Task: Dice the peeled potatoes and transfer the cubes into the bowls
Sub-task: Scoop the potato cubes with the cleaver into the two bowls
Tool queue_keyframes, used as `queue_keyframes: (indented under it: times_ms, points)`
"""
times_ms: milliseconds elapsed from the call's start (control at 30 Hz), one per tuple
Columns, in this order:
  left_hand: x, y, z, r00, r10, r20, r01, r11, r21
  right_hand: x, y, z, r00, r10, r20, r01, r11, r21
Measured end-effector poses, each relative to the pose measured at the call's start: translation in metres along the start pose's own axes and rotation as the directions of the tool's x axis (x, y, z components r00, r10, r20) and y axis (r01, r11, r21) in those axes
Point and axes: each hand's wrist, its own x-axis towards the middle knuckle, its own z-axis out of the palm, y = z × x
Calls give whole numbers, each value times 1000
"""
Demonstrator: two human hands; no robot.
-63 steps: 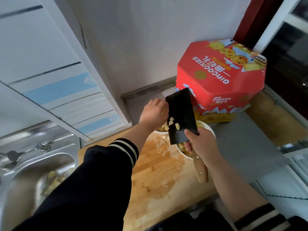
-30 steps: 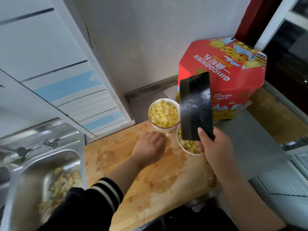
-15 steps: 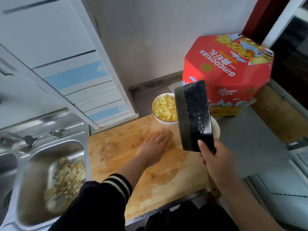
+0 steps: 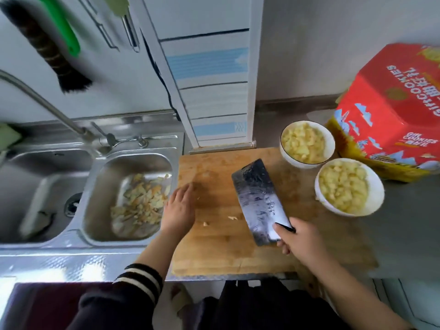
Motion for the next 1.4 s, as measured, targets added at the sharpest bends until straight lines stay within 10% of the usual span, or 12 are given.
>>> queue_keyframes:
  times_ms: [400,1000,1400]
  points:
    - [-63,-4,35,970,233,-67,-238,968,-85,-9,38,11,992,125,35,-126,990,55]
    - [-100,22,61,997,-70,-41,71,996,45,-20,17,76,951,135,277,-126,991,-51]
    - [-86,48,7,965,47,-258,-78,991,-110,-28,3,51,936,198,291,-255,951,173]
